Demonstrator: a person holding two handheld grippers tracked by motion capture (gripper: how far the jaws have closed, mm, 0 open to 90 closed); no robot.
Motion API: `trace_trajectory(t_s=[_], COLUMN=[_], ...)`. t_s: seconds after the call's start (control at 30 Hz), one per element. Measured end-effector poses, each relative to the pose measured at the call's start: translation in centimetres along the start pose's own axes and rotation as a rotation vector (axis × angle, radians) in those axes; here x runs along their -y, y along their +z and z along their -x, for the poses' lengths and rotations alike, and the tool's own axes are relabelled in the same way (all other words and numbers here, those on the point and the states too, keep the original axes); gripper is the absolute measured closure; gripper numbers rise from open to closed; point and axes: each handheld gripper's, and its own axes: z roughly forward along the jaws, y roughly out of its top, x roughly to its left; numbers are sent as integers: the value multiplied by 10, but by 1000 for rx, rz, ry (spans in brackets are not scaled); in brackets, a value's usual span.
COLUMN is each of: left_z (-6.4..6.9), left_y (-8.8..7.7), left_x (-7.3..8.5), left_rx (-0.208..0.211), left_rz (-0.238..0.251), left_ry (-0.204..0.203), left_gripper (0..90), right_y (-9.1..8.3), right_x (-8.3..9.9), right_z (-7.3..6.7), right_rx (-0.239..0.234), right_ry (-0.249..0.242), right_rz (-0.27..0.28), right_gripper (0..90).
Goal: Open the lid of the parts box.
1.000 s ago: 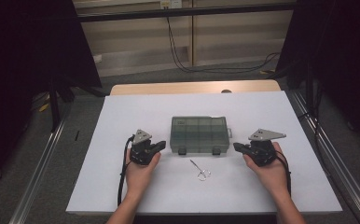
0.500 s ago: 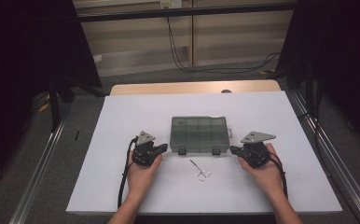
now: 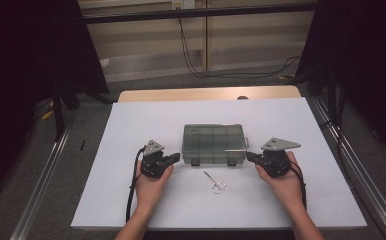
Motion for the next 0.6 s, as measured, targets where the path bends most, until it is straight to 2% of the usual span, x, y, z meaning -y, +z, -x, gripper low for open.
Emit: trace_trajectory(t_s=[0.27, 0.3, 0.33, 0.4, 0.47, 0.6], left_z=[-2, -1, -1, 0, 0, 0], left_y=[-4, -3, -4, -3, -2, 1], left_x=[-12, -14, -15, -17, -20, -29], left_rx=[22, 24, 20, 27, 36, 26], left_rz=[0, 9, 1, 11, 15, 37], left_ry=[9, -1, 16, 4, 11, 27], left_gripper=[900, 900, 900, 900, 900, 900], right_y=[-2, -2, -2, -1, -1, 1], right_x=[-12, -14, -16, -19, -22, -28], right_z=[0, 0, 0, 1, 1, 1], right_rx=[-9, -7, -6, -2, 5, 13], right_ry=[4, 1, 5, 6, 10, 16], right_rz=[33, 39, 43, 50, 55, 73], right_gripper=[900, 900, 900, 900, 900, 900])
